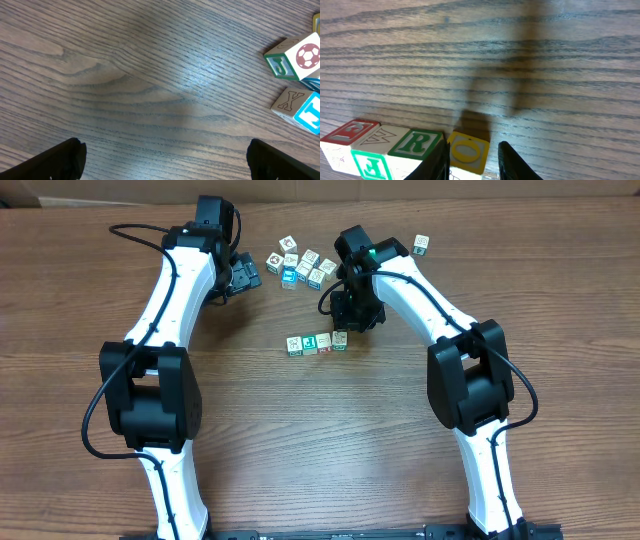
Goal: Form a horizontal line
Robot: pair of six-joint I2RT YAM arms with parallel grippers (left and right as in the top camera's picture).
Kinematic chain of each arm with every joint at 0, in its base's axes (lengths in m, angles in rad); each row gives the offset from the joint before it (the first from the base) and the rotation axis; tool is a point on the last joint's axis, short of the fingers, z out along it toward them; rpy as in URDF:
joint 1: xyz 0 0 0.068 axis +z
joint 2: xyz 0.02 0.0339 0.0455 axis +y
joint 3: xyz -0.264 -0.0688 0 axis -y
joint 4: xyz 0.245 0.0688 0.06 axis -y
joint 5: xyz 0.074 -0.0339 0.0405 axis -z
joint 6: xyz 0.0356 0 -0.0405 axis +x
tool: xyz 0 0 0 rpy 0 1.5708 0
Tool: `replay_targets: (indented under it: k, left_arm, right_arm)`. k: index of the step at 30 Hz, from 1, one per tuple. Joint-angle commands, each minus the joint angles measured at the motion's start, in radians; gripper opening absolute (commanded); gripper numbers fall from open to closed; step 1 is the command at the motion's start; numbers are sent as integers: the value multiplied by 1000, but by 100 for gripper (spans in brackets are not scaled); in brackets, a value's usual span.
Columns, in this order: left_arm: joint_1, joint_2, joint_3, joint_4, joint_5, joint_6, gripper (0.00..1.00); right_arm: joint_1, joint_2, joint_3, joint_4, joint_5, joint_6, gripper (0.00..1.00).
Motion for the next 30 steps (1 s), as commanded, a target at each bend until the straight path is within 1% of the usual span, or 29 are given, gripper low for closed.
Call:
replay_targets:
  k: [1, 16, 22, 26, 30]
  left_arm:
    - [0, 14, 19, -2, -10, 15, 100]
    - [0, 14, 19, -2, -10, 15, 100]
    - [0, 14, 19, -2, -10, 15, 100]
    - [-1, 14, 19, -2, -10, 15, 100]
    - [0, 14, 19, -2, -10, 15, 100]
  right_arm:
    - [1, -20, -3, 6, -34, -8, 28]
    - [1, -20, -3, 10, -38, -8, 28]
    - [0, -20, -3, 73, -35, -7, 29]
    - [-9, -20, -3, 134, 12, 5, 29]
    - [-30, -20, -3, 129, 70, 54, 29]
